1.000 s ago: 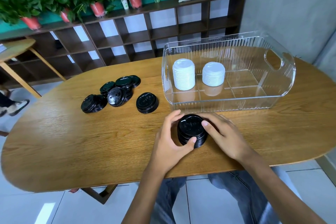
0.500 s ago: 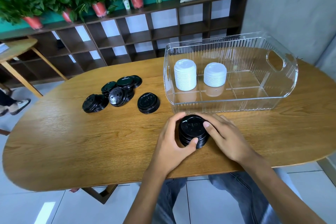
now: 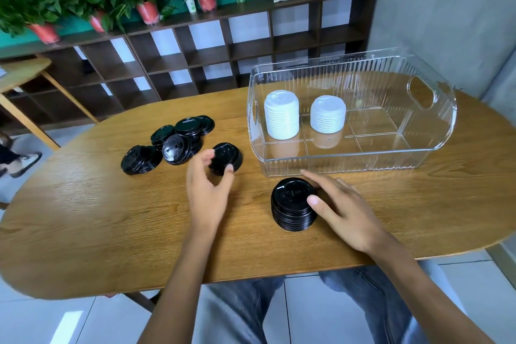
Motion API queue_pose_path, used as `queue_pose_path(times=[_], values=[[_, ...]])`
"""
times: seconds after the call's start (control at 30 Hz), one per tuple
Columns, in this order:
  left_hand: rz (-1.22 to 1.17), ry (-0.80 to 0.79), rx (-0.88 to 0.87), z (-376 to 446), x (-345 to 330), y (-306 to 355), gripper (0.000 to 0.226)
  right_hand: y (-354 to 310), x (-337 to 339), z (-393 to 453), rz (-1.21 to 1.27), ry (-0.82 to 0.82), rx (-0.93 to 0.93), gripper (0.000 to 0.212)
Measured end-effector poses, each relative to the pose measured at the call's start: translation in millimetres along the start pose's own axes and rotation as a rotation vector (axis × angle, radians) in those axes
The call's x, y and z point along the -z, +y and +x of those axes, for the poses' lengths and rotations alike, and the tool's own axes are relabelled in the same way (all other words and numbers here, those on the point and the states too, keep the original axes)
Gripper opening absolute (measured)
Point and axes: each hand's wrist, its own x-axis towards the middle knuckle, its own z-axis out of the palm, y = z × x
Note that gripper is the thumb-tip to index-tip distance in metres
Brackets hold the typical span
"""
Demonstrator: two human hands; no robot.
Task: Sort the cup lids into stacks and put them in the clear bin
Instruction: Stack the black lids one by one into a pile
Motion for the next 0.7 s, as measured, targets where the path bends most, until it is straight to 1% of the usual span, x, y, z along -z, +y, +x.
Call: queue_pose_path(times=[0.03,0.13,0.2,0.43,0.57,0.63,0.7], values=[[0.08,-0.008,0.03,10,0,-5,0.054,0,0,0,-0.02,-0.01,0.004,0.067],[0.284,-0.107,0.101,24,-6,-13,0.08,-2,1,1,-0.06,-0.028,0.017,0.069],[0.354,-0.128,0.08,25,-10,-16,0.087,-2,1,1,-0.077,-0.03,0.017,0.07],[0.272,-0.045,0.056,20,-7,-18,0.08,-2,0,1,-0.062,-0.026,0.022,0.068],[0.14,0.031,0.057,10,-2,-17,0.073,-1,-1,1,-0.06,-0.02,0.021,0.071],[0.083,0.034,0.057,2,2,-15,0.071,0,-1,1,-0.057,-0.022,0.021,0.071],[0.047,0.0,0.058,-9,6,-13,0.073,0,-1,2,-0.051,-0.021,0.02,0.07]])
